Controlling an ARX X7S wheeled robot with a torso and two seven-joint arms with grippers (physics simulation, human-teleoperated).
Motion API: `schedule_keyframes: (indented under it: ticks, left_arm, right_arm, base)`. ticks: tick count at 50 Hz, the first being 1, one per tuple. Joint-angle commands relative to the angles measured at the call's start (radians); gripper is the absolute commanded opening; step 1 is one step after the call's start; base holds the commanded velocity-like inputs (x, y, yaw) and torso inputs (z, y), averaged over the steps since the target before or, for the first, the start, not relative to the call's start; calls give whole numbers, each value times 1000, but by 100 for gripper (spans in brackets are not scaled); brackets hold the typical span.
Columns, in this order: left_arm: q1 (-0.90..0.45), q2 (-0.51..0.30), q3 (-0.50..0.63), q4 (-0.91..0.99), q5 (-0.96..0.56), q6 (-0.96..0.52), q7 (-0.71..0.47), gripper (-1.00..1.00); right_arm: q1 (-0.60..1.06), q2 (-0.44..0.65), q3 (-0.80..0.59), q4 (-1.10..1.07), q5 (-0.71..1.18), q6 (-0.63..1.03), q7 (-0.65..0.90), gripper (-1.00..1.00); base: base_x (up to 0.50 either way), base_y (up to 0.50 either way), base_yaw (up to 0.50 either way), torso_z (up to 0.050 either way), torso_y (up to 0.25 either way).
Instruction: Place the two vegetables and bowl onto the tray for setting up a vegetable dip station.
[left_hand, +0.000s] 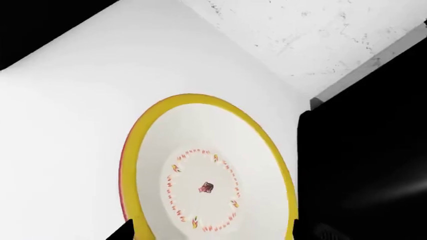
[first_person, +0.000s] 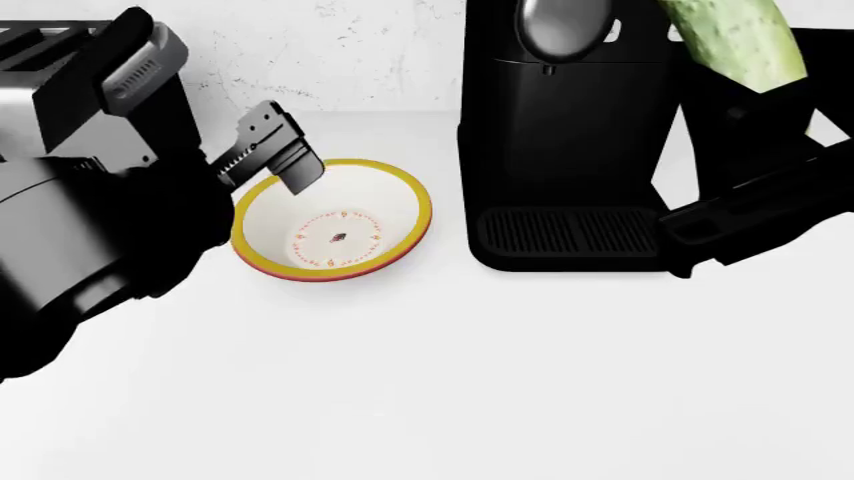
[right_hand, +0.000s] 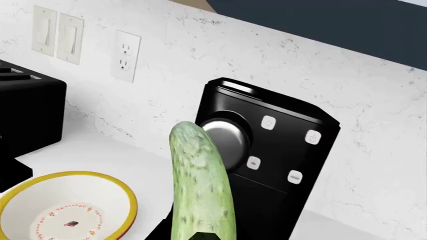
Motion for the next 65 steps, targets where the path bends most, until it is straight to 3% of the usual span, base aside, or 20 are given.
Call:
schedule_keyframes:
  ticks: [1, 18, 32, 65]
  left_arm:
    - [27, -13, 24, -5, 8, 50, -3, 100]
    - [48, -46, 67, -9, 18, 132, -21, 100]
    - [105, -30, 116, -93, 24, 147, 45, 100]
    - [96, 31, 165, -234, 35, 158, 102, 100]
  right_arm:
    - [4, 10, -3, -2, -7, 1, -8, -100]
    - [-7, 14, -8, -9, -21, -10, -23, -100]
    - [-11, 16, -12, -14, -27, -22, -32, -100]
    - [-13, 26, -24, -23, -39, -35, -47, -100]
  base:
    - [0, 0, 0, 0, 0]
    - [1, 0, 0, 0, 0]
    - [0, 0, 0, 0, 0]
    - [0, 0, 0, 0, 0]
